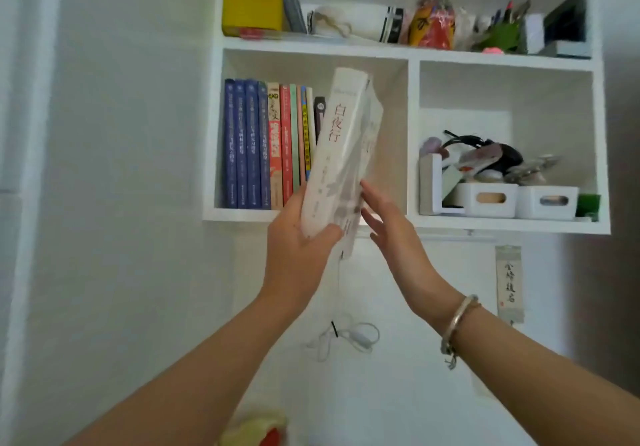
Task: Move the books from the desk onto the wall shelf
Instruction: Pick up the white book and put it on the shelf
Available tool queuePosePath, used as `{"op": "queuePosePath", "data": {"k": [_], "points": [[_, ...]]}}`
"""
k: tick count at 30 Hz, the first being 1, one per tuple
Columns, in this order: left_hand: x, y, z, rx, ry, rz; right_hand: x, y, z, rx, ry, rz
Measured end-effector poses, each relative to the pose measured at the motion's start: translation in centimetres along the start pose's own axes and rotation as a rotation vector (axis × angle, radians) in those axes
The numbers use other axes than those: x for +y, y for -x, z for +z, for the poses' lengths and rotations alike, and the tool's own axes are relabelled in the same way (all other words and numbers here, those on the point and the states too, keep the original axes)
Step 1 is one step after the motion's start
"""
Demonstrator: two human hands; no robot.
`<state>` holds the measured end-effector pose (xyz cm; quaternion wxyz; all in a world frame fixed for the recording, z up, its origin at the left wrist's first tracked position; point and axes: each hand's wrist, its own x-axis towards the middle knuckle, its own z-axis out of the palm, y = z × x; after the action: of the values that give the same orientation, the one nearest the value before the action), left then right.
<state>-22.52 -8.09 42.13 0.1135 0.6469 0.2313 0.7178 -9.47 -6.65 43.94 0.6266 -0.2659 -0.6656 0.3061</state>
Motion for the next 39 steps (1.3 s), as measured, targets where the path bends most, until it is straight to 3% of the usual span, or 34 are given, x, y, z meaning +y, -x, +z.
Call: {"op": "queuePosePath", "data": {"k": [7, 13, 17, 20, 26, 31, 34, 39], "points": [[0.0, -8.5, 3.9, 0.013, 0.031, 0.072, -3.8, -8.3, -1.0, -0.112, -0.015, -0.104], [-4.7, -12.8, 8.7, -0.034, 0.000, 0.038, -0.6, -14.1, -3.4, -0.109, -0.027, -0.034], [-8.3, -14.2, 10.4, 0.003, -0.445, -0.151, 2.8, -17.6, -3.9, -0.075, -0.044, 0.133], [-10.8, -15.0, 9.7, -0.019, -0.814, -0.027, 4.6, -19.8, -3.7, -0.104, 0.102, 0.195], [-13.7, -17.6, 6.2, 0.023, -1.269, 0.124, 7.3, -23.4, -2.8, -0.099, 0.409, 0.120], [-14.4, -17.8, 6.4, 0.052, -1.372, 0.127, 8.7, -24.8, -3.9, -0.106, 0.502, 0.247], [-13.8, -17.7, 6.9, 0.060, -1.388, 0.099, 8.3, -24.1, -4.0, 0.036, 0.496, 0.261], [-12.6, -15.5, 7.2, -0.030, -1.291, 0.044, 6.8, -19.4, -4.8, 0.207, 0.428, -0.032]]}}
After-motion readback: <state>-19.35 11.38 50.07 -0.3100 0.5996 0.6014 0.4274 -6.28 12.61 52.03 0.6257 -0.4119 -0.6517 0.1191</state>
